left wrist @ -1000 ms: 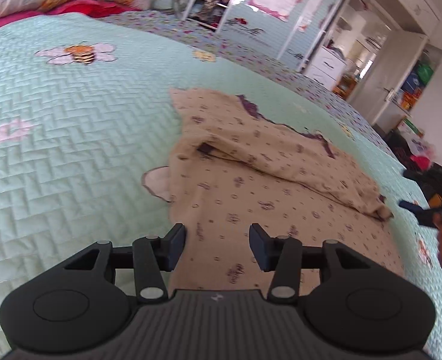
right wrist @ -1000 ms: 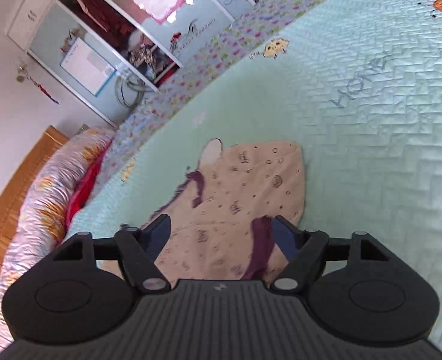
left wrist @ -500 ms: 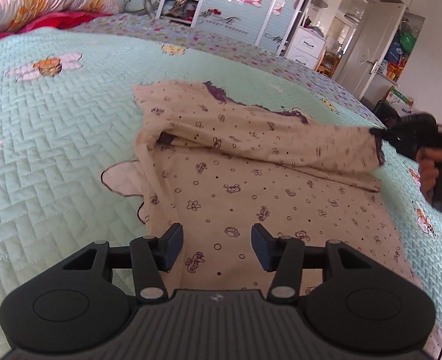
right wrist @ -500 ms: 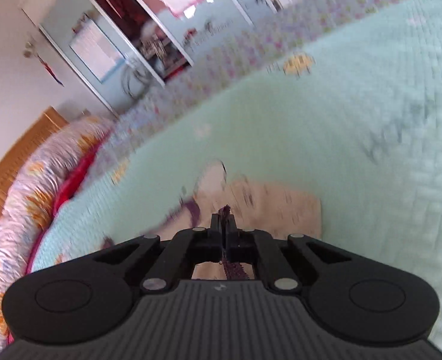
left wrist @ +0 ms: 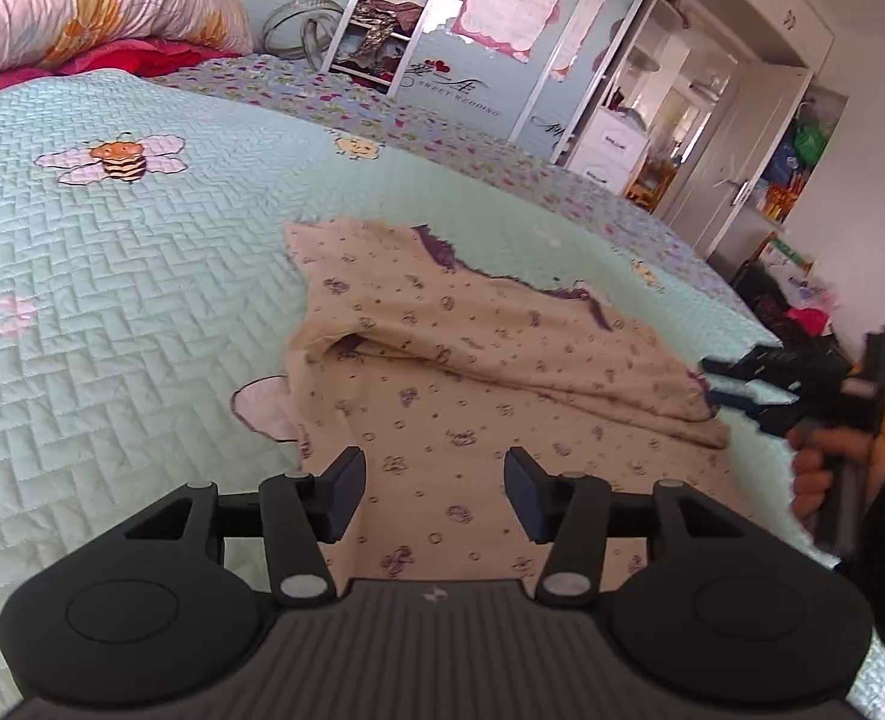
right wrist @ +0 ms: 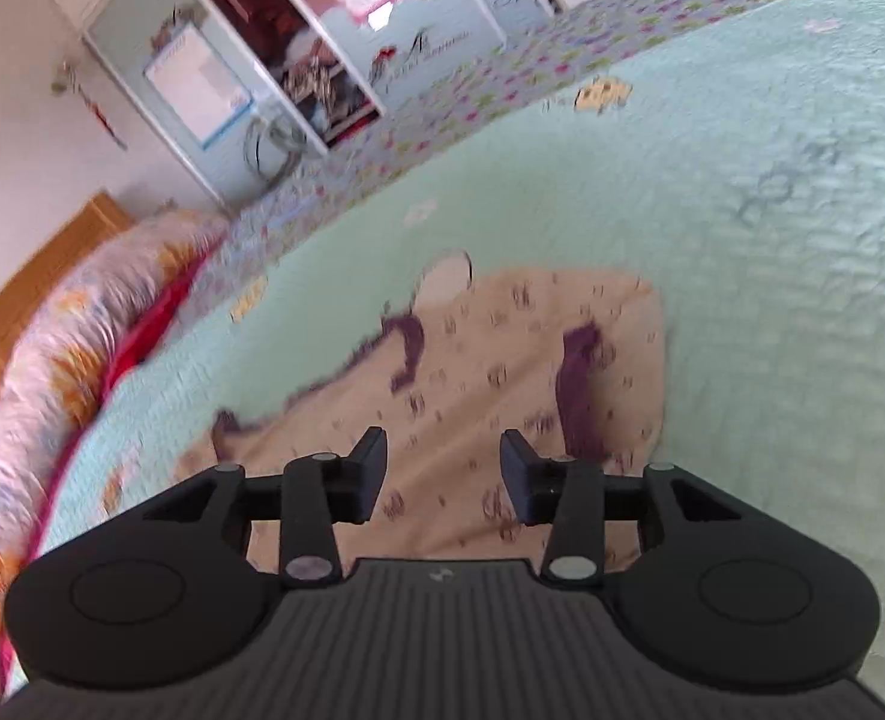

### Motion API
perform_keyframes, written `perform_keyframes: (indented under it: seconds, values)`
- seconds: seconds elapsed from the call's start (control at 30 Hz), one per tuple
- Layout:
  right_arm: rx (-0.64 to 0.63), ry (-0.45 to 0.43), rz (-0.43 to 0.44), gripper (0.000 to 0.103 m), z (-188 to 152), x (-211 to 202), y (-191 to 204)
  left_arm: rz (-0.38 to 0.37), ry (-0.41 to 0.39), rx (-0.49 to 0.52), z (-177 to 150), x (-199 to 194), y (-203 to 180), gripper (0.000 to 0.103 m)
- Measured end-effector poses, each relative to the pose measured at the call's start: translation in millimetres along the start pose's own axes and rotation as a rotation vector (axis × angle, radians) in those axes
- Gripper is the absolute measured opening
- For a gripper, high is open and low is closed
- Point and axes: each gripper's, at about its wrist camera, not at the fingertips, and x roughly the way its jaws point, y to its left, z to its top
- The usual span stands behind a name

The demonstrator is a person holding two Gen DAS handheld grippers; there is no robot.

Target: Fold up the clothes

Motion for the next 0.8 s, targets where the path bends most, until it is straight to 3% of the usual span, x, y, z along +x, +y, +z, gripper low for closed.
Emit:
perform_keyframes:
  seconds: [0.03,0.1,0.13,0.23,0.33,0.37,0.43,0.5,0.53,0.57,0.63,0.7,0.73,0.8]
  values:
    - [0.014,0.016,-0.041,0.045,-0.7,5.3,-5.9,-0.012,0.002,0.009,0.1,2.3,-2.3,0.056]
    - [0.045,0.046,-0.125,0.028,-2.0,15.7,-18.3,0.027,0.038,0.030,-2.7,12.9,-0.2,0.056]
    - [0.059,0.019,-0.124,0.028,-4.1,6.4,-14.4,0.043,0.060,0.014,-5.6,17.8,6.6,0.056]
    - [0.028,-0.053,-0.063,0.032,-15.9,-22.5,14.2,0.060,0.086,-0.047,-13.0,23.7,24.3,0.056]
    - [-0.038,-0.045,0.085,0.050,-33.5,-31.5,56.3,0.033,0.048,-0.059,-10.6,16.8,23.4,0.056]
    - [-0.037,-0.020,0.118,0.057,-39.9,-23.3,67.0,0.015,0.034,-0.061,-9.0,13.9,21.8,0.056]
    - [-0.033,0.033,0.181,0.058,-52.9,-6.3,88.0,-0.003,0.033,0.007,-6.8,13.3,11.5,0.057]
    - [-0.028,0.086,0.243,0.058,-65.9,10.7,109.1,0.051,0.069,0.077,-10.8,21.3,9.2,0.057]
    - [-0.027,0.117,0.264,0.058,-71.8,21.6,115.5,0.083,0.094,0.058,-14.2,25.8,18.3,0.056]
    - [-0.025,0.148,0.284,0.058,-77.8,32.6,121.7,0.114,0.120,0.029,-17.8,30.5,29.2,0.047]
    - [-0.048,0.182,0.230,0.058,-86.5,46.6,124.8,0.117,0.110,-0.034,-18.0,21.5,48.3,0.037]
    - [-0.018,0.146,0.159,0.057,-84.5,42.5,112.8,0.142,0.093,-0.077,-13.8,6.3,60.2,0.043]
    - [0.040,0.127,0.162,0.058,-83.6,31.9,104.8,0.146,0.068,-0.082,-11.6,-2.6,62.6,0.052]
    - [0.094,0.086,0.194,0.059,-81.2,9.2,98.9,0.134,0.017,-0.088,-6.2,-18.8,63.7,0.054]
